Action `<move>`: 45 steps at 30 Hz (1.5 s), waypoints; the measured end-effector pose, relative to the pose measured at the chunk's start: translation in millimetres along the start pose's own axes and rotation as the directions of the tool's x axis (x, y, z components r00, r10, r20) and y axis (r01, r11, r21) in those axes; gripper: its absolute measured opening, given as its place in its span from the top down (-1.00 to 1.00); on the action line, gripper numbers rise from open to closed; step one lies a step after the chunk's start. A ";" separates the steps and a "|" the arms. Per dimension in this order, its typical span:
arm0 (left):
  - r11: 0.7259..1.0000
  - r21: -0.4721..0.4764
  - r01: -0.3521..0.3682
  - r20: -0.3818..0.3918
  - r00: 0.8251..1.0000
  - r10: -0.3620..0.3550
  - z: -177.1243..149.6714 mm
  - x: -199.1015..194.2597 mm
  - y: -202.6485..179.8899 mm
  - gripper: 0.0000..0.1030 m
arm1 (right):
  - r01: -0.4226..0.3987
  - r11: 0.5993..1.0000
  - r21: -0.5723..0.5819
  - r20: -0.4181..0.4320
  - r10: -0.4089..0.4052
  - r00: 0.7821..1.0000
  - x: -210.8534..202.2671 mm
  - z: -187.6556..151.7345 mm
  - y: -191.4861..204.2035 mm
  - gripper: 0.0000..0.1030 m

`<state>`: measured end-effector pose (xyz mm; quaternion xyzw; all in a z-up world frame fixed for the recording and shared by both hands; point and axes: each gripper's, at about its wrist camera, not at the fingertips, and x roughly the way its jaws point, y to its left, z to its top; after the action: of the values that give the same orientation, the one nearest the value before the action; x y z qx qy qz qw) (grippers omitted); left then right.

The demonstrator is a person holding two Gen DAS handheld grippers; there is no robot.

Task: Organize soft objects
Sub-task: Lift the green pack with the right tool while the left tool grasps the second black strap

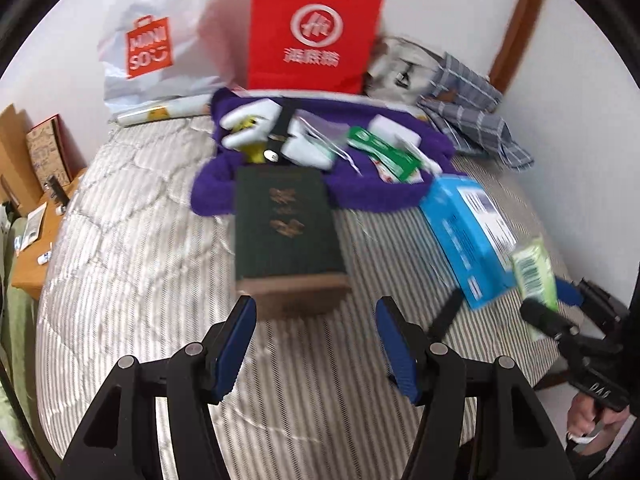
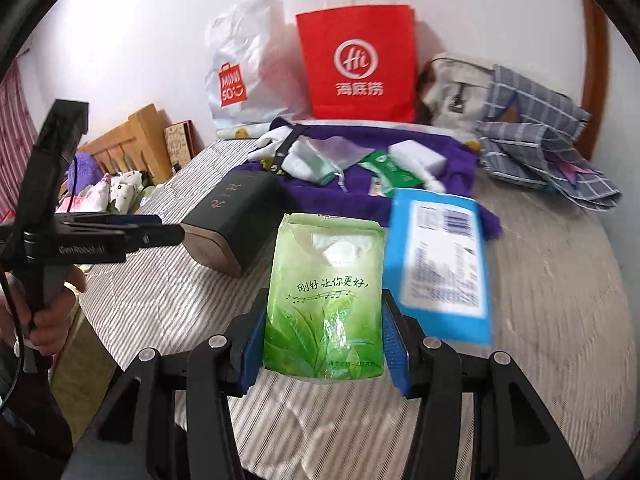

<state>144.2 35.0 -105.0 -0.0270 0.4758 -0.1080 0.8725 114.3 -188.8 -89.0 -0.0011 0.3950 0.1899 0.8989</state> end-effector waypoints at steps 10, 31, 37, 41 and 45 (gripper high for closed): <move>0.990 0.143 -0.008 -0.061 0.998 0.017 -29.7 26.0 -60.2 -0.17 | 0.040 0.996 0.075 0.018 -0.041 0.999 -23.9 -46.1 -36.8 0.01; 0.936 0.351 0.023 -0.117 0.993 0.020 -43.5 83.4 -122.4 0.39 | 0.093 0.982 0.163 -0.037 -0.088 0.995 -8.6 -80.8 -76.9 0.01; 0.968 0.248 0.020 -0.134 0.991 0.014 -42.6 75.8 -98.2 0.59 | 0.096 0.983 0.157 -0.060 -0.088 0.994 0.4 -81.7 -74.6 0.01; 0.976 0.216 0.000 -0.142 0.989 0.032 -51.0 66.5 -76.0 0.59 | 0.085 0.986 0.145 -0.062 -0.077 0.995 1.9 -82.0 -71.0 0.01; 0.976 0.219 -0.007 -0.144 0.989 0.040 -56.3 62.2 -73.6 0.47 | 0.074 0.987 0.144 -0.062 -0.066 0.996 3.8 -82.5 -68.9 0.01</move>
<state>117.7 -46.9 -176.0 0.0827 0.5248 -0.1509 0.8336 81.7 -264.0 -158.7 0.0454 0.4330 0.1288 0.8910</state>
